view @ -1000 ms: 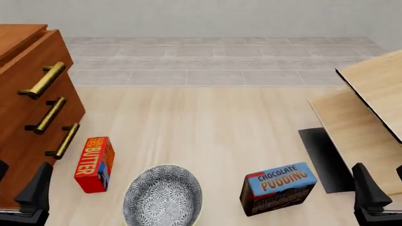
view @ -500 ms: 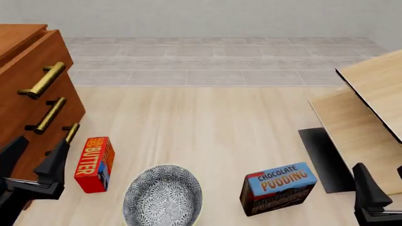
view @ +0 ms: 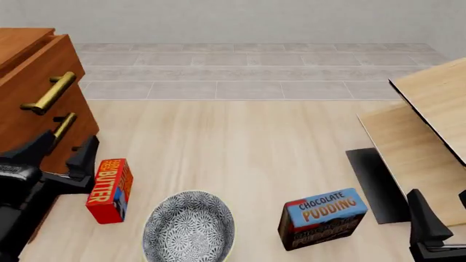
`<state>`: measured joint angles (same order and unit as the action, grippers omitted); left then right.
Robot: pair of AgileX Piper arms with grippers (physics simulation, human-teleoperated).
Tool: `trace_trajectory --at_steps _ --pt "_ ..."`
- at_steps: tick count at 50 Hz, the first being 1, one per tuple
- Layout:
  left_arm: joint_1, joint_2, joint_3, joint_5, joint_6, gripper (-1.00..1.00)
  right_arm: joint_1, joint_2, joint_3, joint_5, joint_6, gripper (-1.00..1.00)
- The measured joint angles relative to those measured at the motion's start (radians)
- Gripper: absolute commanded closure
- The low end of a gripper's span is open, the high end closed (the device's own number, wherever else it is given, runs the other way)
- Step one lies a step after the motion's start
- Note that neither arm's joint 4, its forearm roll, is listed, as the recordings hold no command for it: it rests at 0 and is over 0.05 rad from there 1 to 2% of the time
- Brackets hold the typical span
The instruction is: Close the top drawer of the cabinet and put the bowl on top of it.
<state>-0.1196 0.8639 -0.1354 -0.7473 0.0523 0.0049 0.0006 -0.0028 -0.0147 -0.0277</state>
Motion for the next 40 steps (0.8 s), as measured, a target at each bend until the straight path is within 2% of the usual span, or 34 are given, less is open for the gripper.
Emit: trace_trajectory --at_steps 21,30,40 --pt "0.064 0.306 -0.106 -0.180 0.000 -1.00 -0.012 0.000 -0.001 0.005 0.000 -1.00" --pt "0.133 0.415 -0.136 -0.239 -0.008 -1.00 -0.020 0.000 -0.001 0.007 0.005 -1.00" --pt "0.217 0.472 -0.156 -0.277 -0.002 -1.00 -0.023 0.000 -0.001 0.007 0.009 -1.00"
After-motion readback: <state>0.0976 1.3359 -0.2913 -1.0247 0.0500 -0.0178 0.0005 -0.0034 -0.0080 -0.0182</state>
